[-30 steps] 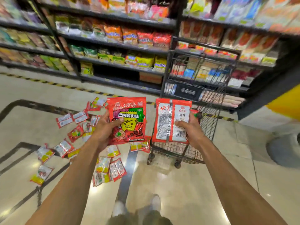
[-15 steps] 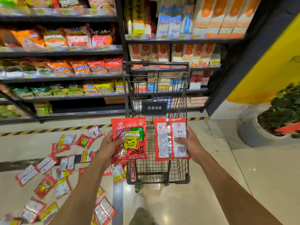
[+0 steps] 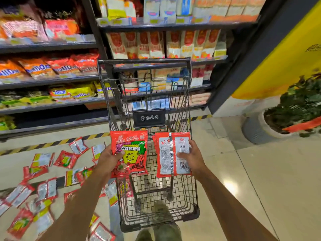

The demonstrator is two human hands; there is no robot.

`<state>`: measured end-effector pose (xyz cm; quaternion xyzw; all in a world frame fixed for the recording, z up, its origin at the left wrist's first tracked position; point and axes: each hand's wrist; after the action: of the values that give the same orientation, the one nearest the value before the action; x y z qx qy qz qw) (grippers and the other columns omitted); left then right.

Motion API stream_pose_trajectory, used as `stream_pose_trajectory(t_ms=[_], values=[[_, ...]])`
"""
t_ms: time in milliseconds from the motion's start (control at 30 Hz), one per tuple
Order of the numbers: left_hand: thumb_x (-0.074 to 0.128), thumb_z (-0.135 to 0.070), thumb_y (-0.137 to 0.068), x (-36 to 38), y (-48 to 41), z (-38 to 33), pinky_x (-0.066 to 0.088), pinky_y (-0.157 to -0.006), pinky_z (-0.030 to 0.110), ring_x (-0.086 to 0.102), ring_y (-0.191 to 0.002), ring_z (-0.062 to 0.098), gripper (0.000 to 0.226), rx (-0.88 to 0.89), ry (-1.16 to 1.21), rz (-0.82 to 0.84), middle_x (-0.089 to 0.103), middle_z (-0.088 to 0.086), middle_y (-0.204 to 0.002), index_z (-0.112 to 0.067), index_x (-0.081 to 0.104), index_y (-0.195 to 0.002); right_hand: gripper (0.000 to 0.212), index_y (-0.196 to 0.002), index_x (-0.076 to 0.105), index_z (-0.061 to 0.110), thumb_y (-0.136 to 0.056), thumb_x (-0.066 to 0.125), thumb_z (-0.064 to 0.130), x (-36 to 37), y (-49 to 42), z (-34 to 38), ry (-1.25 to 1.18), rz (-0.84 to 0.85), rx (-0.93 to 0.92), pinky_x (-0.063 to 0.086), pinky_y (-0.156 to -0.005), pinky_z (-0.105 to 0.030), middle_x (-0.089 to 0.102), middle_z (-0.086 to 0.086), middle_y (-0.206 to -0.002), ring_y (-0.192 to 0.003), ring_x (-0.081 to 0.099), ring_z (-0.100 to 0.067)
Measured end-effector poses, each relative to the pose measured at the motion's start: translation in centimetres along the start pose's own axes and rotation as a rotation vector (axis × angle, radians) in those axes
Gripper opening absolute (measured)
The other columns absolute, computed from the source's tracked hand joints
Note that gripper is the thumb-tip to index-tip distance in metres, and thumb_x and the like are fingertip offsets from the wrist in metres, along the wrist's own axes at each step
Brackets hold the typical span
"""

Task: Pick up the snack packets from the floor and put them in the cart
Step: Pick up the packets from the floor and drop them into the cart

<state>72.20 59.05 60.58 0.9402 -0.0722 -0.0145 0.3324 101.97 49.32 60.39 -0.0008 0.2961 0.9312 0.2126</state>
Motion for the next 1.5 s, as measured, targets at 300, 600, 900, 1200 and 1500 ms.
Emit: stream_pose_trajectory(t_ms=[300, 600, 900, 1200, 1500], values=[[0.068, 0.002, -0.093, 3.7, -11.5, 1.6, 0.056, -0.056, 0.031, 0.069, -0.073, 0.027, 0.032, -0.131, 0.000, -0.124, 0.078, -0.001, -0.085, -0.028, 0.070, -0.104, 0.061, -0.124, 0.053, 0.027, -0.084, 0.065, -0.017, 1.7, -12.7, -1.8, -0.002, 0.029, 0.149, 0.062, -0.076, -0.043, 0.074, -0.008, -0.113, -0.101, 0.074, -0.032], [0.070, 0.001, -0.093, 5.2, -24.5, 7.6, 0.052, -0.041, 0.026, 0.062, -0.048, 0.020, 0.018, -0.292, -0.067, -0.295, 0.069, 0.014, -0.082, -0.011, 0.069, -0.107, 0.058, -0.108, 0.057, 0.030, -0.079, 0.064, -0.020, 4.3, -25.7, -7.7, 0.101, -0.055, 0.247, 0.062, -0.083, -0.053, 0.073, -0.008, -0.111, -0.099, 0.074, -0.032], [0.078, -0.031, -0.063, 2.1, -35.1, 19.7, 0.057, -0.091, 0.062, 0.072, -0.100, 0.042, 0.042, -0.232, -0.231, -0.453, 0.074, 0.023, -0.113, -0.028, 0.070, -0.105, 0.044, -0.120, 0.061, 0.023, -0.081, 0.073, 0.007, 7.3, -33.8, -16.6, 0.180, -0.095, 0.192, 0.064, -0.078, -0.053, 0.076, -0.004, -0.114, -0.101, 0.075, -0.028], [0.071, -0.013, -0.089, 3.9, -36.2, 17.4, 0.046, -0.107, 0.045, 0.059, -0.125, 0.043, 0.068, -0.190, -0.618, -0.417, 0.060, 0.024, -0.140, -0.004, 0.044, -0.150, 0.043, -0.123, 0.061, 0.027, -0.083, 0.074, 0.017, 8.7, -36.8, -18.5, 0.312, -0.160, 0.303, 0.064, -0.081, -0.053, 0.075, 0.003, -0.112, -0.098, 0.074, -0.023], [0.055, -0.004, -0.092, 4.8, -34.3, 17.4, 0.022, -0.126, 0.045, 0.021, -0.157, 0.033, 0.092, -0.192, -0.965, -0.319, 0.017, 0.014, -0.171, -0.011, 0.000, -0.165, 0.063, -0.140, 0.049, 0.014, -0.088, 0.034, 0.045, 10.2, -34.7, -17.5, 0.687, -0.207, 0.103, 0.056, -0.092, -0.043, 0.063, -0.012, -0.126, -0.117, 0.062, -0.032]])
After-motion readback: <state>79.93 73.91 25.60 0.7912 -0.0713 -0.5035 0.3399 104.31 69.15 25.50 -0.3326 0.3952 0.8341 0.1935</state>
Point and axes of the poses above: each hand's wrist, its own y-axis away from the middle knuckle, its own x-axis out of the palm, z = x × y
